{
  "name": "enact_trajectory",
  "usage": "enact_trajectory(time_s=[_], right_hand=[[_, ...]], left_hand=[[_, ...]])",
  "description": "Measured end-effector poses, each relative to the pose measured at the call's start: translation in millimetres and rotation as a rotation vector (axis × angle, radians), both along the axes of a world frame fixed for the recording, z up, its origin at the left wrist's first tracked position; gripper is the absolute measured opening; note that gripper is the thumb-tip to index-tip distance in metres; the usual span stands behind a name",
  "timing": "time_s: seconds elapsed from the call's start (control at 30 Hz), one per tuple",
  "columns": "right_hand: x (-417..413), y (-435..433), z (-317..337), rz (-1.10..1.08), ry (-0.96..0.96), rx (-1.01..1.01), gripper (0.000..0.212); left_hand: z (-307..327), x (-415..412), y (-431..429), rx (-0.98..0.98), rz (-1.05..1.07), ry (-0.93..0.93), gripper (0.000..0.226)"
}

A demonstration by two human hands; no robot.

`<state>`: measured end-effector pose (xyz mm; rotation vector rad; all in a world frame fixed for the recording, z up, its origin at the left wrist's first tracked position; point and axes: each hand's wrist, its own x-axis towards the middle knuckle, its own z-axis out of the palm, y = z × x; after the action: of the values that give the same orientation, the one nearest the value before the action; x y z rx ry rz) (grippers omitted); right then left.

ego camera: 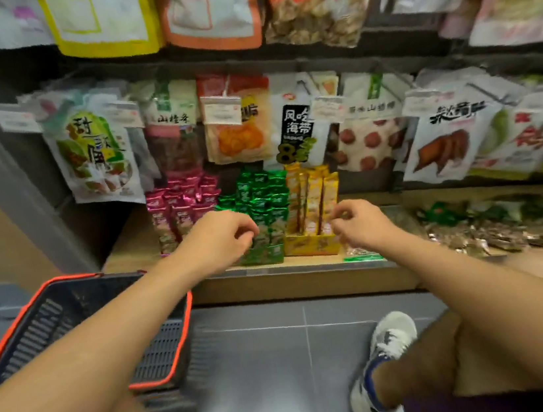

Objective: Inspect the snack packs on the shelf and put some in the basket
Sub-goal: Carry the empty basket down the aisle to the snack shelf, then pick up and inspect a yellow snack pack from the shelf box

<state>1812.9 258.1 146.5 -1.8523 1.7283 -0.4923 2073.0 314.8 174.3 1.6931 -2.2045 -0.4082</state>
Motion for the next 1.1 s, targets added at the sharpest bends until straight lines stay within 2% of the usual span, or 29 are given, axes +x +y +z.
enact_trajectory(time_s=[0.1,0.2,0.3,0.4,0.57,0.67,0.8,0.87,0.97,1.1], right_hand=[[-34,-22,-47,-0.373,-0.408,0.162,0.010],[-49,-50,-89,-0.509,-0.520,0.198,0.010],[-45,-79,-111,-0.479,-0.477,0.134,0.026],[-33,-105,-126,-0.365,-0.298,0.049,0.037],[-33,-131,-165,-0.246,-0.051,0.011,0.039],[-38,-134,-185,-0.226,-0.112,0.065,0.050],[-42,-137,-194,-0.248,-0.211,0.128,0.060],[-44,-139,-194,-0.271,-0.305,0.172,0.059],[-45,-139,-193,-0.294,-0.359,0.189,0.059],[-40,-134,-191,-0.289,-0.275,0.076,0.076]], left_hand=[[-32,-52,-26,0.100,-0.075,-0.225,0.032],[-65,-93,-52,0.152,-0.082,-0.320,0.039],[-90,-125,-81,0.164,-0.016,-0.174,0.042],[-109,-147,-116,0.132,0.028,-0.081,0.044],[-127,-173,-194,0.015,-0.017,-0.153,0.053],[-133,-192,-237,-0.022,0.010,-0.264,0.071],[-138,-199,-264,0.054,-0.048,-0.278,0.088],[-139,-197,-265,0.052,-0.043,-0.239,0.084],[-131,-193,-263,-0.009,-0.068,-0.203,0.065],[-105,-193,-245,-0.024,-0.160,-0.357,0.044]])
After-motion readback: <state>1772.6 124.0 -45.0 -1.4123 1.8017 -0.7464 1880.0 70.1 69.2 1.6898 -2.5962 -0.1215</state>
